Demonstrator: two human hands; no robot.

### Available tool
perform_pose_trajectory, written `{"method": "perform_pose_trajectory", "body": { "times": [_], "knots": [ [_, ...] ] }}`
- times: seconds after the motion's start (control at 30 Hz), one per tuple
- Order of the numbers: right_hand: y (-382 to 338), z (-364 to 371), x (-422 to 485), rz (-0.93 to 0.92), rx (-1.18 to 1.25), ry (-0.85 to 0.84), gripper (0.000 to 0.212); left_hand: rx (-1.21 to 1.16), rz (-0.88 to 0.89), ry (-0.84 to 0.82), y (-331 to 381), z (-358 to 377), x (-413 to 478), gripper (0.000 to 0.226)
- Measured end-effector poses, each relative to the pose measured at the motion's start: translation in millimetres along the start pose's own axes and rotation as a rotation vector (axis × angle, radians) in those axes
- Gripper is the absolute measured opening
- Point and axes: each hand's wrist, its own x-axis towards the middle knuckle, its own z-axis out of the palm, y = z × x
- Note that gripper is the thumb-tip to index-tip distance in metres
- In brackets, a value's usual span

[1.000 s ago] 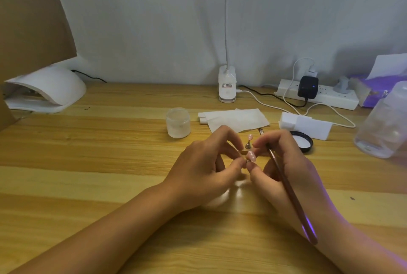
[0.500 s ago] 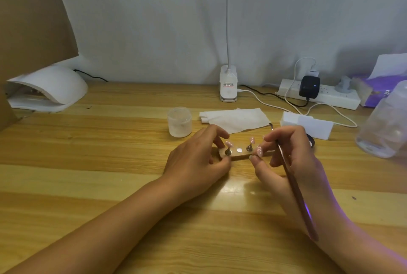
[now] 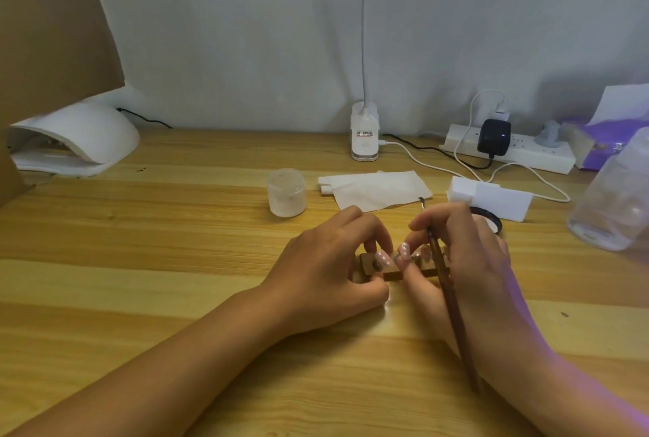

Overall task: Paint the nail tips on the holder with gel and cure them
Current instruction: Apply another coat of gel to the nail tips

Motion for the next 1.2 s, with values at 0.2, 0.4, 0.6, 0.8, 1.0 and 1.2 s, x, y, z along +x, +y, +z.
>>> {"method": "perform_pose_trajectory", "body": {
  "times": [0.2,0.4,0.6,0.8,1.0,1.2],
  "knots": [
    [2,-3,-2,0.010,-0.033,-0.065,0.052,0.072,0.024,-0.011,2,0,-1,0.031],
    [0,-2,-2,0.024,-0.079,-0.057,0.052,0.104,0.018,0.013,2,1,-1,0.028],
    [0,-3,-3,0.075,-0.086,-0.014,0.052,0.171,0.006,0.071,1,2,0,0.027],
    [-2,-3,-1,0.108,-0.056,0.003,0.048,0.193,-0.042,0.101,-1,2,1,0.026],
    [-3,-5,0,0.108,-0.028,-0.009,0.045,0.159,-0.085,0.117,-3,4,2,0.030],
    [-5,-4,-1,0.057,-0.043,0.010,0.047,0.058,-0.204,0.165,-9,4,5,0.027]
  ]
}}
